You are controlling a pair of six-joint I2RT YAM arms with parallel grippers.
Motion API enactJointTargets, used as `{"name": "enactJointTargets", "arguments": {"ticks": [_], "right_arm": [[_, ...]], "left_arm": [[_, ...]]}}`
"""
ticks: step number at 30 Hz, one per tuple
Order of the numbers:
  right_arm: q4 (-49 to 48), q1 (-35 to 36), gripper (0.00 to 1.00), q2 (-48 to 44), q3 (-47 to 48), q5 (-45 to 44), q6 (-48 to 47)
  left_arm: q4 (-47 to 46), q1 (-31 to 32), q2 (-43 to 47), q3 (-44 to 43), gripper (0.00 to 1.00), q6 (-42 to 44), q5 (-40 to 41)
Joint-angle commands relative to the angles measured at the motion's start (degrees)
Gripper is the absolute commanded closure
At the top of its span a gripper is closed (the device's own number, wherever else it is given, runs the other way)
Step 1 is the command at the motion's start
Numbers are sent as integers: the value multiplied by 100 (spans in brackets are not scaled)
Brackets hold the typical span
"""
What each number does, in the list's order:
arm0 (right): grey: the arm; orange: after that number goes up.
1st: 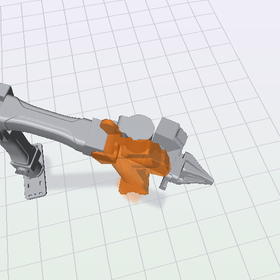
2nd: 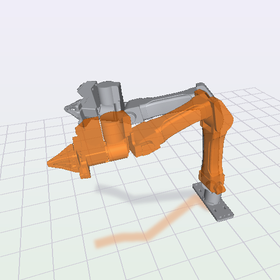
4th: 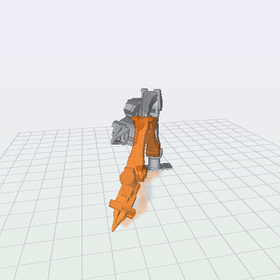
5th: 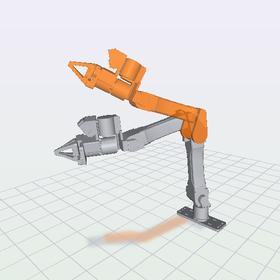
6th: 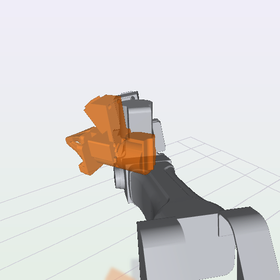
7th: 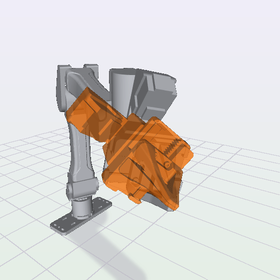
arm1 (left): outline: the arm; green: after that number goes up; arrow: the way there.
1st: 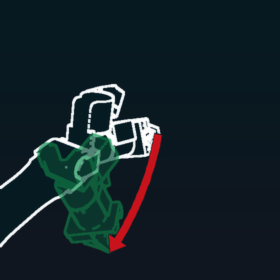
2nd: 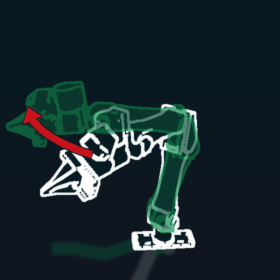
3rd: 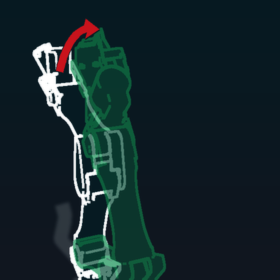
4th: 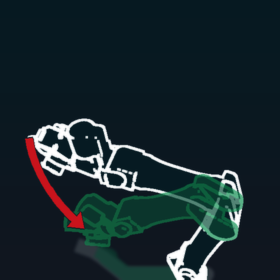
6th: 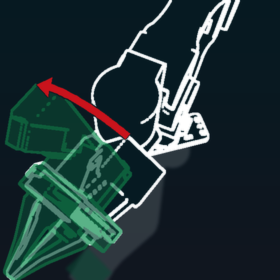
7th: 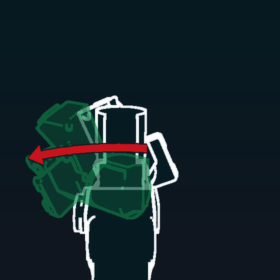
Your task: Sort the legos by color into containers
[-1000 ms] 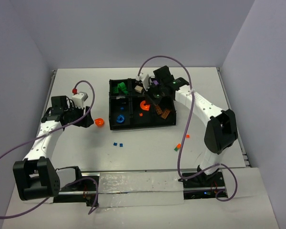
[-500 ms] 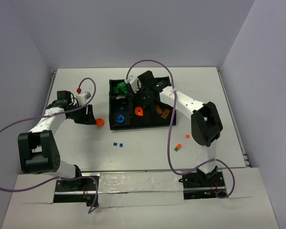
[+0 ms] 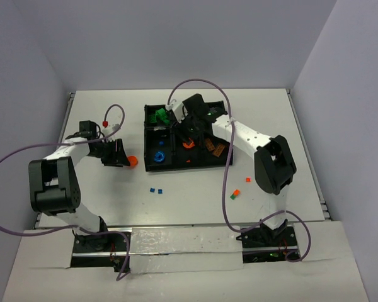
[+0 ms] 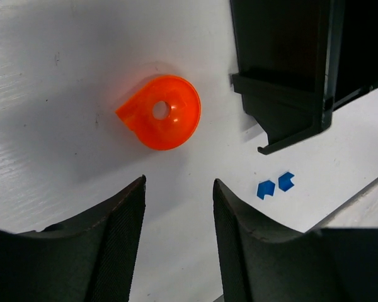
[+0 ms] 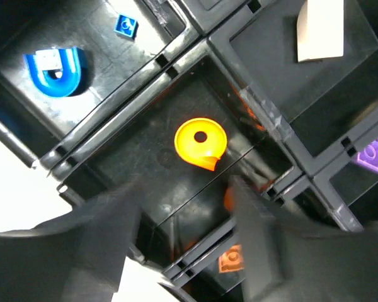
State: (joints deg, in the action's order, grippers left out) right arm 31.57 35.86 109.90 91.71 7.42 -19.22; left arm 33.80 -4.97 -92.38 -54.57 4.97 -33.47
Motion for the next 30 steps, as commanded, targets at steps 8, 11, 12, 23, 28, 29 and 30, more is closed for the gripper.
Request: {"name": "enactJointTargets", "arguments": {"ticks": [8, 11, 12, 23, 28, 29, 30], "right_arm": [[-617, -377, 19, -1963, -778, 554, -90], [-592, -536, 19, -2178, -916, 575, -2], [-585, -554, 19, -2216, -991, 571, 11], [-509, -620, 18, -2694, -1529, 516, -56], [-468, -694, 18, -2776, -1638, 550, -73], [-459, -705, 19, -2796, -1652, 546, -65], [-459, -724, 19, -2823, -1660, 541, -55]], "left_arm": [[-506, -35, -633, -265, 57, -848, -115], [-631, -37, -791, -340, 59, -995, -253], [-653, -39, -843, -364, 59, -1041, -269], [-772, -311, -1340, -537, 68, -1324, -507], [-787, -486, -1380, -541, 78, -1319, -546], [-784, -500, -1362, -542, 80, -1303, -550], [-779, -512, -1338, -534, 83, -1281, -548]]}}
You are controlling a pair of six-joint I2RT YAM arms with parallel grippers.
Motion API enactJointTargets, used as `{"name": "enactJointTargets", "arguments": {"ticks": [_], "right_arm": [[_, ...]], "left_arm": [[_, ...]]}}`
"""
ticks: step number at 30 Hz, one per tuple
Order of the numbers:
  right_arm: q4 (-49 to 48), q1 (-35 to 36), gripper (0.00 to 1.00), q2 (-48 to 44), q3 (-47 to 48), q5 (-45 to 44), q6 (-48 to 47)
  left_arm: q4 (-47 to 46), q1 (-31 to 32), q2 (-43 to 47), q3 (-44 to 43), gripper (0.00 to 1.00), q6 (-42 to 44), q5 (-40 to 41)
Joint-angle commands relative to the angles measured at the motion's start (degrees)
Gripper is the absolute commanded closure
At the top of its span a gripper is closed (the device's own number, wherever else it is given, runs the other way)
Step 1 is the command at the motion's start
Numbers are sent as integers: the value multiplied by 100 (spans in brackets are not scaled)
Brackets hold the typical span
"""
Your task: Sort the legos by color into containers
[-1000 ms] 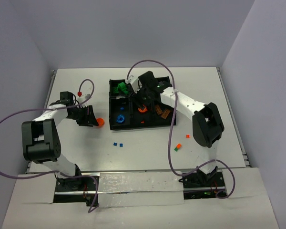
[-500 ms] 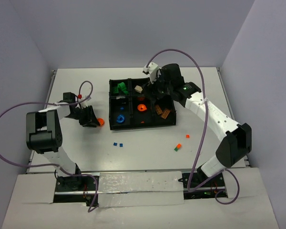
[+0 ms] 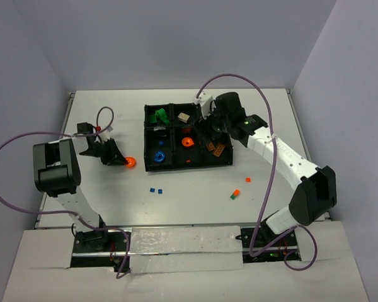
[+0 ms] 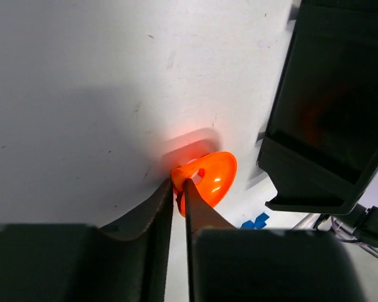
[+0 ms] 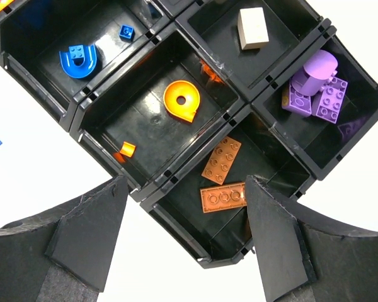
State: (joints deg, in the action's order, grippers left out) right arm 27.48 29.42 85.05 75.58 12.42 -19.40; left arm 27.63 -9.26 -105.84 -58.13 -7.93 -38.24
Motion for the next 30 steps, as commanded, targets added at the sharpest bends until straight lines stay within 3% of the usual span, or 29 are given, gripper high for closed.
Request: {"name": "enactJointTargets", "arguments": {"ticks": [1, 6, 13, 16, 23, 30], "right_arm": [[-50, -108, 19, -369, -65, 48, -34], [-5, -455, 19, -745, -362, 227, -64], [351, -1170, 11, -1542, -1161, 477, -251], [669, -1575, 0, -2076, -1719, 472, -372], [1187, -1979, 0, -2705, -2592, -222, -628], [1911, -2739, 0, -2674, -2911, -402, -1178]], "left_arm": [[-162, -106, 70, -169, 86, 39, -48], [-54, -305, 690, -305, 100, 284, -33], [-149, -308, 1925, -765, 100, 576, 179], [-124, 400, 2206, -1257, 100, 727, 464], [-116, 2549, 1640, -1935, 100, 1165, 1614], [110, 3786, 731, -2684, 100, 1427, 2282]]}}
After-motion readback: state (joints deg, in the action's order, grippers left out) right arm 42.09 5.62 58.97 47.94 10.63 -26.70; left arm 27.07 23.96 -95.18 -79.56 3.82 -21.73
